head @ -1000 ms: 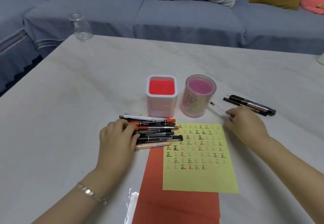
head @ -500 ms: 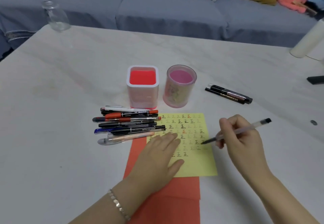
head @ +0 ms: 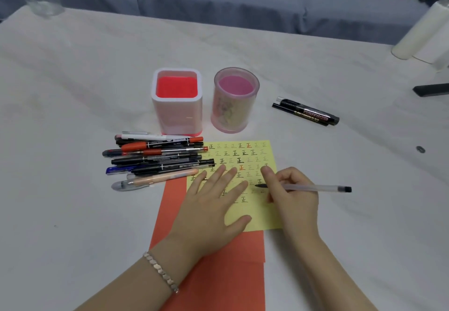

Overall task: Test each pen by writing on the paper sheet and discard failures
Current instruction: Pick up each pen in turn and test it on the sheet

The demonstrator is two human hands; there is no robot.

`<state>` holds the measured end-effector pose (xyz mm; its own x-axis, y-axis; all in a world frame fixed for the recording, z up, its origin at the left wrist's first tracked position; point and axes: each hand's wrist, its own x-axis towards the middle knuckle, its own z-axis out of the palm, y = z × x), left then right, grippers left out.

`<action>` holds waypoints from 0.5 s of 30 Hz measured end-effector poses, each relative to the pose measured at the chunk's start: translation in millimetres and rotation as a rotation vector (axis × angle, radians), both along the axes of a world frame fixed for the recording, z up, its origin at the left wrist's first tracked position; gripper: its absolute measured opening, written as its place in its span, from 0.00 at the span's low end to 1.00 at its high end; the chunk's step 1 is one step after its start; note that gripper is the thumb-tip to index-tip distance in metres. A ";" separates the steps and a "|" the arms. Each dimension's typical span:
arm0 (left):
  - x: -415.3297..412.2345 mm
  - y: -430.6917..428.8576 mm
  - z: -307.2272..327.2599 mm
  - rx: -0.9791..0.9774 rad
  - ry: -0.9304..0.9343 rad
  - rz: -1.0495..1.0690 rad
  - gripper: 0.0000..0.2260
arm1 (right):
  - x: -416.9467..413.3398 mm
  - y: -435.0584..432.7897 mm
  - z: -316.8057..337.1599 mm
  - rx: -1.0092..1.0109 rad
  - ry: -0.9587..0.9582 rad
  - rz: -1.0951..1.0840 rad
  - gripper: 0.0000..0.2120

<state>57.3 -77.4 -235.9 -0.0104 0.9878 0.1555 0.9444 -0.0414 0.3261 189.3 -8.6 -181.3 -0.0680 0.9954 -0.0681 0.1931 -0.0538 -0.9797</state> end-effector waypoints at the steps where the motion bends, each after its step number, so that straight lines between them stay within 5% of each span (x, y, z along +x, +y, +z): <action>1: 0.0 0.3 0.5 0.000 0.000 0.001 0.26 | -0.9 -1.3 -1.1 0.000 0.010 -0.027 0.18; 15: 2.1 0.1 2.2 0.019 -0.017 0.021 0.28 | -4.9 -10.2 -17.5 0.059 -0.013 -0.107 0.22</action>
<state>59.4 -77.3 -233.7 -0.0335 0.9842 0.1740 0.9394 -0.0284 0.3417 184.4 -18.8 -198.9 0.0390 0.9992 -0.0090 0.2017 -0.0167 -0.9793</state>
